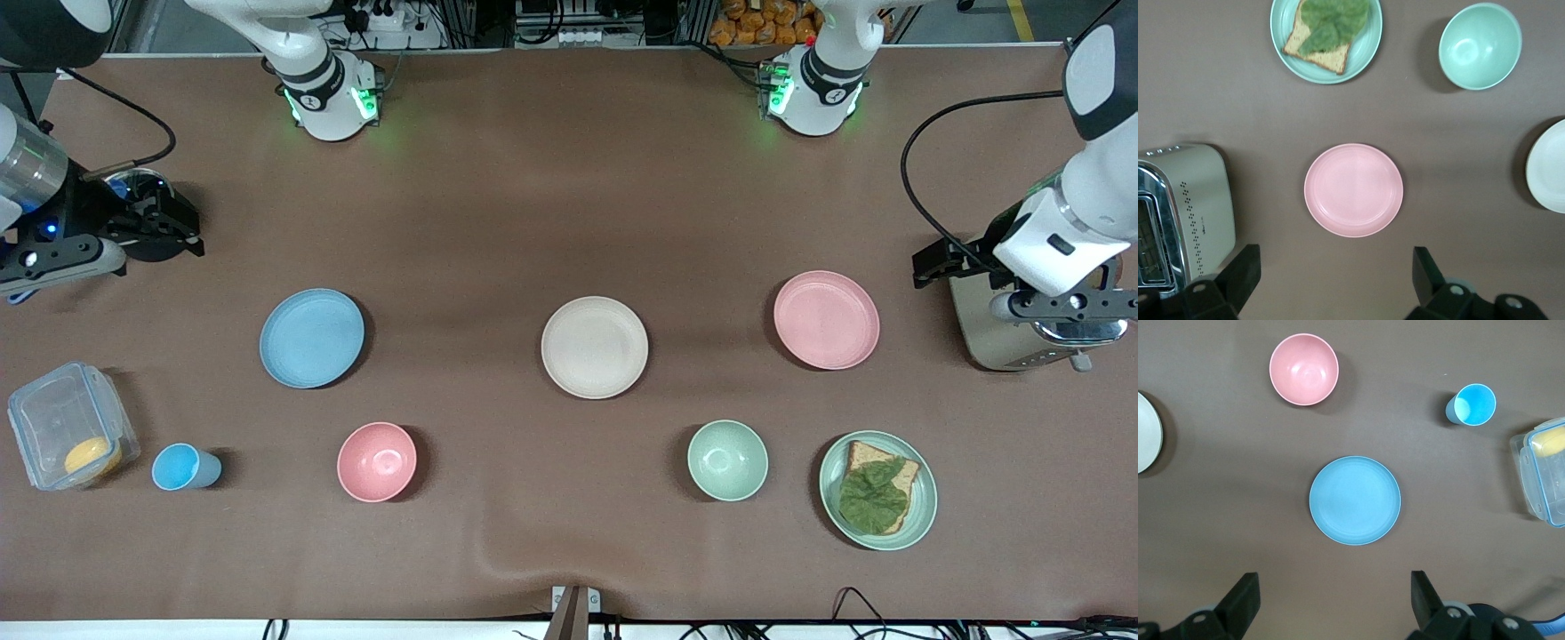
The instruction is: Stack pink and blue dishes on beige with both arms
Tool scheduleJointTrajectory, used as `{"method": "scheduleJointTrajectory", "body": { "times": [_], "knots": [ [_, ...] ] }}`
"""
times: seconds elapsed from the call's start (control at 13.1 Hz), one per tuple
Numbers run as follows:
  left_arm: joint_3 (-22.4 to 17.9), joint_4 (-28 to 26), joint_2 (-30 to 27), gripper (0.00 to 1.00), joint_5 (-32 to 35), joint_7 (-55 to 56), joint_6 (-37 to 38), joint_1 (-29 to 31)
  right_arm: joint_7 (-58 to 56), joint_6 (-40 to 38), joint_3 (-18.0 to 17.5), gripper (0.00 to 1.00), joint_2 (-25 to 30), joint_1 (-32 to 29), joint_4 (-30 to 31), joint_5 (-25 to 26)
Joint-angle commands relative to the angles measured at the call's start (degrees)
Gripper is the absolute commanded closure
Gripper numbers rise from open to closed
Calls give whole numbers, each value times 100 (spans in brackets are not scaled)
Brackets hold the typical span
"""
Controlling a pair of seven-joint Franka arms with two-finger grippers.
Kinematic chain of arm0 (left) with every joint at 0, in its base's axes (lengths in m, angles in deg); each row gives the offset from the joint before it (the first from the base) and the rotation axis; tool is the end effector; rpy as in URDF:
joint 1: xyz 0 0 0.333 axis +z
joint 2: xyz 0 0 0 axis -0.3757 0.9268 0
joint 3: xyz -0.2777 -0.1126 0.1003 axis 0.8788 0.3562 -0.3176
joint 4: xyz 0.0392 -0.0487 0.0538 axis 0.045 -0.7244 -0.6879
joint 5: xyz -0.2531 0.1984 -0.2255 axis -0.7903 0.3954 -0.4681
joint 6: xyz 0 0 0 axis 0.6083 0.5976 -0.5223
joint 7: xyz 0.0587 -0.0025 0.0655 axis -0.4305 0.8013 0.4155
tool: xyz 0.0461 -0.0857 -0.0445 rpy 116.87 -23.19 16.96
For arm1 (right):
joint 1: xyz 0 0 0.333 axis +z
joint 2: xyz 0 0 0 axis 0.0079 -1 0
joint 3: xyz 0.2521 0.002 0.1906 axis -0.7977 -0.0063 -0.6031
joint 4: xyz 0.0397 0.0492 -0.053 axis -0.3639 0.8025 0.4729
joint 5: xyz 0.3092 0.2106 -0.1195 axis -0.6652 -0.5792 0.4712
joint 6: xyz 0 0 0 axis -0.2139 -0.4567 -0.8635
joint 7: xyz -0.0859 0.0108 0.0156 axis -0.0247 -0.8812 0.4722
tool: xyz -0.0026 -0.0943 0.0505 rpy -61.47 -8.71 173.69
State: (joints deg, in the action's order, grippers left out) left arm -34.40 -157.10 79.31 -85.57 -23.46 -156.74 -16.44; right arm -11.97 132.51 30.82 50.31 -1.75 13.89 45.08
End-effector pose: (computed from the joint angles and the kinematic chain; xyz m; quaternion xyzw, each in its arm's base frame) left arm 0.5928 -0.0570 0.5454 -0.9993 0.0069 0.0376 0.0051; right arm 0.5679 0.0422 0.6057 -0.9920 -0.1260 0.0079 0.0090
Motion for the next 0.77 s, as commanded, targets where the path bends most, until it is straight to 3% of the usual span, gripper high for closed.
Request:
{"method": "scheduleJointTrajectory", "body": {
  "times": [0.0, 0.38, 0.69],
  "knots": [
    [28, -207, 359, 0, 32, -13, -176, 289, 59, -16, 0, 0, -3, -2, -11, 73],
    [28, -2111, 220, 0, 111, -22, -2378, 737, 94, -25, 0, 0, -12, -19, -11, 73],
    [28, -3203, 281, 0, 120, -83, -3760, 984, 77, -182, 17, 0, -240, 16, 33, 90]
  ]
}}
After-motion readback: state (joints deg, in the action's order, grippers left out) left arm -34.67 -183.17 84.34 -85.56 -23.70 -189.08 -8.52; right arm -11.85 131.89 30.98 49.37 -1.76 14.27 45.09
